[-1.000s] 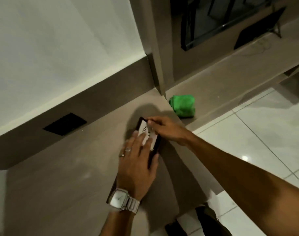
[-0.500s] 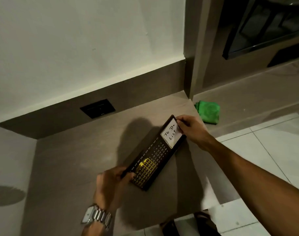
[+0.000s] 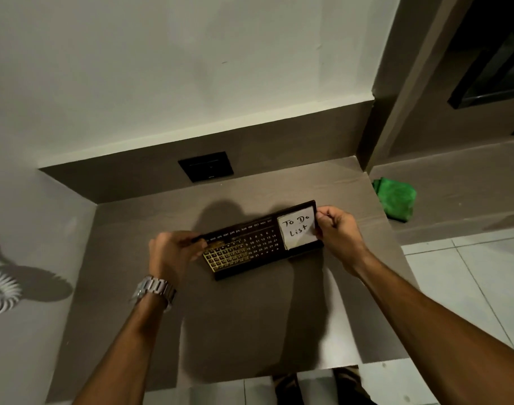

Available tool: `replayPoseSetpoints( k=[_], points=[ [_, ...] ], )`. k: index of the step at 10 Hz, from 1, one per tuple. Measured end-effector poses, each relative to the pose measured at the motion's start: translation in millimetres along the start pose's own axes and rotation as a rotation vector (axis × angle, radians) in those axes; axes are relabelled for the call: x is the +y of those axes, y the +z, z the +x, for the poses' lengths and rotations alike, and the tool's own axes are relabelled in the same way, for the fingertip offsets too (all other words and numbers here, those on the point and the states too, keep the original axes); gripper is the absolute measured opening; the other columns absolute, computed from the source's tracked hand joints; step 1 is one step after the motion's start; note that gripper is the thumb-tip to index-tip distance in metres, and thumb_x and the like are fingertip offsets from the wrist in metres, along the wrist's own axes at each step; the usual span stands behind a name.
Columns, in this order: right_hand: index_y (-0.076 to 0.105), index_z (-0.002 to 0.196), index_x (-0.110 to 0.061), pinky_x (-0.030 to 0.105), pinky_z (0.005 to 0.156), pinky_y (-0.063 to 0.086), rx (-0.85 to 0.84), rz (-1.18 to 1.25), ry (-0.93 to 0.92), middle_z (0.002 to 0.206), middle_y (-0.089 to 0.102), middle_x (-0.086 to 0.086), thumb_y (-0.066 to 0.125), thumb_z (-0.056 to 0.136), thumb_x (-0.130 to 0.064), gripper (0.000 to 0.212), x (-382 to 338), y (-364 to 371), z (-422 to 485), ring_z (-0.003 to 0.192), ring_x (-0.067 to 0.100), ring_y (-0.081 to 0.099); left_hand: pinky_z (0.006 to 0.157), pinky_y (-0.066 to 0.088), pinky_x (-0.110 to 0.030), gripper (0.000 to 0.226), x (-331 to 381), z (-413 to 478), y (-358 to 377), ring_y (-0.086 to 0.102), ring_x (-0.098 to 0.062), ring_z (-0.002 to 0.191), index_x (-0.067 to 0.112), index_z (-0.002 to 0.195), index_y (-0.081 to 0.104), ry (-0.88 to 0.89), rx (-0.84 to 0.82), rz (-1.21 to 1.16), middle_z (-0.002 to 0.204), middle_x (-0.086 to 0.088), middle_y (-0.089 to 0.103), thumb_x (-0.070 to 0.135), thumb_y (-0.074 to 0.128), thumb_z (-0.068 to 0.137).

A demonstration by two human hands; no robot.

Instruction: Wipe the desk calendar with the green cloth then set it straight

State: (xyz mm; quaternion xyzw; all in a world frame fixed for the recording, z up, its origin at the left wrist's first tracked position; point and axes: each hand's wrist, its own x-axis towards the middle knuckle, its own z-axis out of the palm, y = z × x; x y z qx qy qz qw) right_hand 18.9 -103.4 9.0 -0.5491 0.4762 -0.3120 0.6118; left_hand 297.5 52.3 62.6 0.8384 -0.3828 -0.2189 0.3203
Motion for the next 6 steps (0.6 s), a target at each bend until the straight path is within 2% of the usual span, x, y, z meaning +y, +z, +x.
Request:
replayPoseSetpoints(
  k=[1, 2, 3, 4, 5, 6],
  points=[
    [0.065, 0.091, -0.005, 0.015, 0.054, 0.051, 0.023, 0.007, 0.033, 0.085, 0.073, 0.005, 0.046, 0.1, -0.008, 0.021, -1.9, 10.0, 2.6, 0.067, 0.003, 0.068, 0.065, 0.061, -0.029, 0.024, -1.9, 13.2, -7.5, 0.072, -0.015, 0.064, 0.01, 0.099, 0.075, 0.011, -0.002, 0.028, 0.069, 0.003, 0.072, 0.01, 0.079, 0.075],
    [0.065, 0.091, -0.01, 0.013, 0.055, 0.052, 0.05, 0.035, 0.05, 0.085, 0.073, 0.004, 0.046, 0.101, -0.007, 0.021, -0.4, 12.6, 3.3, 0.067, 0.001, 0.069, 0.067, 0.06, -0.027, 0.024, -4.6, 21.8, -8.8, 0.073, -0.015, 0.066, 0.011, 0.1, 0.074, 0.024, -0.02, 0.015, 0.074, -0.001, 0.074, 0.009, 0.078, 0.076],
    [0.065, 0.095, -0.01, 0.016, 0.057, 0.054, 0.06, 0.008, 0.079, 0.088, 0.074, 0.006, 0.047, 0.102, -0.012, 0.019, 1.4, 11.8, 4.8, 0.064, 0.002, 0.067, 0.066, 0.06, -0.022, 0.023, -3.3, 27.1, -7.4, 0.07, -0.008, 0.064, 0.008, 0.099, 0.074, -0.014, -0.022, -0.083, 0.075, 0.0, 0.072, 0.004, 0.077, 0.076],
    [0.065, 0.096, -0.009, 0.02, 0.059, 0.055, 0.069, 0.009, 0.1, 0.091, 0.075, 0.01, 0.048, 0.102, -0.013, 0.019, 4.0, 10.9, 8.0, 0.062, 0.003, 0.065, 0.065, 0.061, -0.023, 0.025, -5.7, 29.1, -3.4, 0.071, -0.011, 0.068, 0.005, 0.099, 0.073, -0.015, -0.011, -0.133, 0.076, -0.002, 0.072, -0.001, 0.076, 0.075],
    [0.064, 0.099, -0.01, 0.023, 0.062, 0.056, 0.06, 0.011, 0.122, 0.096, 0.074, 0.014, 0.048, 0.101, -0.013, 0.016, 2.2, 10.7, 6.0, 0.066, 0.007, 0.067, 0.074, 0.06, -0.031, 0.036, 0.4, 27.1, -6.6, 0.07, -0.015, 0.075, 0.009, 0.109, 0.071, -0.003, -0.038, -0.068, 0.095, -0.013, 0.075, 0.005, 0.078, 0.074],
    [0.058, 0.113, -0.008, 0.025, 0.064, 0.058, 0.121, 0.095, 0.143, 0.102, 0.069, 0.014, 0.05, 0.1, -0.009, 0.016, -8.8, 8.7, 1.7, 0.069, 0.013, 0.066, 0.087, 0.049, -0.025, 0.054, 5.1, 17.9, -18.1, 0.068, -0.02, 0.094, 0.016, 0.124, 0.063, 0.059, 0.051, 0.035, 0.112, -0.014, 0.07, 0.018, 0.081, 0.073]
  ],
)
